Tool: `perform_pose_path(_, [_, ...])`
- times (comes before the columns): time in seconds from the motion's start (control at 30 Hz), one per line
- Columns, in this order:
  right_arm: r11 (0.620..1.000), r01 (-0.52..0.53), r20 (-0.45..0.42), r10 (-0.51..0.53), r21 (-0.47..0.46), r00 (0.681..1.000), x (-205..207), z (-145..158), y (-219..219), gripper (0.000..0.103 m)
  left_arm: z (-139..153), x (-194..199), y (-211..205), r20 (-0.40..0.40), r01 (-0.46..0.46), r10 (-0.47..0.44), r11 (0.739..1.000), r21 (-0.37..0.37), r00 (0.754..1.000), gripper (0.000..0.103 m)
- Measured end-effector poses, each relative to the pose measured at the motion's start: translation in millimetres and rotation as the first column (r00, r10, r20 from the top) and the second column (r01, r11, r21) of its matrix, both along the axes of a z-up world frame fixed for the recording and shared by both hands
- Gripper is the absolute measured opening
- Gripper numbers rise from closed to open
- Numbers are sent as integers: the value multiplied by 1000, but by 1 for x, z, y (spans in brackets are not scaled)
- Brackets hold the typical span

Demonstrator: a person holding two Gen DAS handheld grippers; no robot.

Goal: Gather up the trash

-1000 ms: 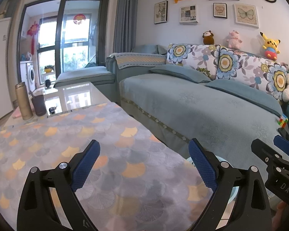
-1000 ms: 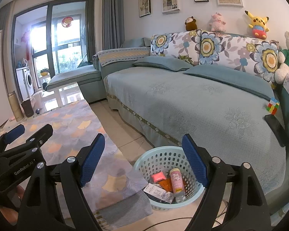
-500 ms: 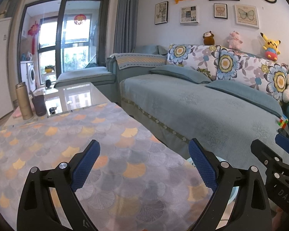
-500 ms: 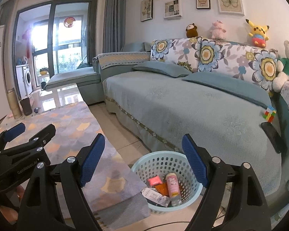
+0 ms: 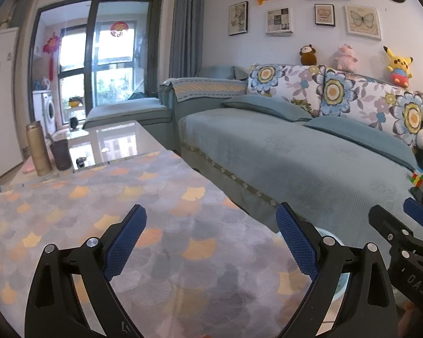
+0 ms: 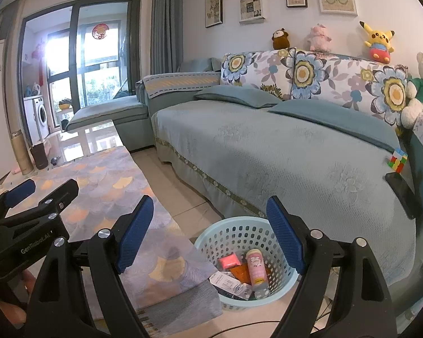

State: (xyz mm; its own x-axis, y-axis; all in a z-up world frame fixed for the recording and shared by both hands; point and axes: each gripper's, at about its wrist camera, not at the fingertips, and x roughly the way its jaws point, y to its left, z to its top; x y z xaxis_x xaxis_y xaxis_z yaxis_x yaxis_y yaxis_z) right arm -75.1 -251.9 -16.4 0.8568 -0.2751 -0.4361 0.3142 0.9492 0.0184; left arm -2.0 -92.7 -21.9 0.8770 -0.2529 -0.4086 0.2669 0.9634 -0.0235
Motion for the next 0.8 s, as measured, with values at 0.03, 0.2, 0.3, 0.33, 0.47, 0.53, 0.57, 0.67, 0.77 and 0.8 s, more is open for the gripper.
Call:
perform_pose_path(0.03, [1000,0,-1,0,1,1000,0,0,0,78,0,0,-1,-3,0,0,1000,-1,1000,90])
perform_pose_path(0.2, [1000,-4,-2,4,4,1000,0,-1,1,78,0,-2,-4,3,-2,2,1000,1,1000,90])
perform_pose_path(0.3, [1000,-5,-3,5,4,1000,0,-1,1,78,1,-3,-5,3,-6,6,1000,4,1000,90])
perform_pose_path(0.33, [1000,-4,-3,4,3,1000,0,-2,1,78,1,-3,-5,0,-8,8,1000,7,1000,91])
perform_pose_path(0.47, [1000,-4,-6,4,9,1000,1,-3,1,78,1,-5,-7,3,-18,18,1000,15,1000,91])
perform_pose_path(0.53, [1000,-4,-7,4,10,1000,1,-3,1,78,1,-6,-8,7,-16,16,1000,16,1000,91])
perform_pose_path(0.57, [1000,-4,-8,4,10,1000,0,-4,2,78,2,-7,-9,8,-18,17,1000,15,1000,91])
perform_pose_path(0.67, [1000,-4,-9,4,13,1000,0,-3,2,78,1,-6,-10,8,-18,18,1000,20,1000,91])
perform_pose_path(0.77, [1000,-2,-8,2,18,1000,1,-4,1,78,2,-7,-10,6,-19,19,1000,19,1000,91])
perform_pose_path(0.8, [1000,-2,-8,2,17,1000,1,-4,1,78,2,-7,-10,7,-21,21,1000,21,1000,91])
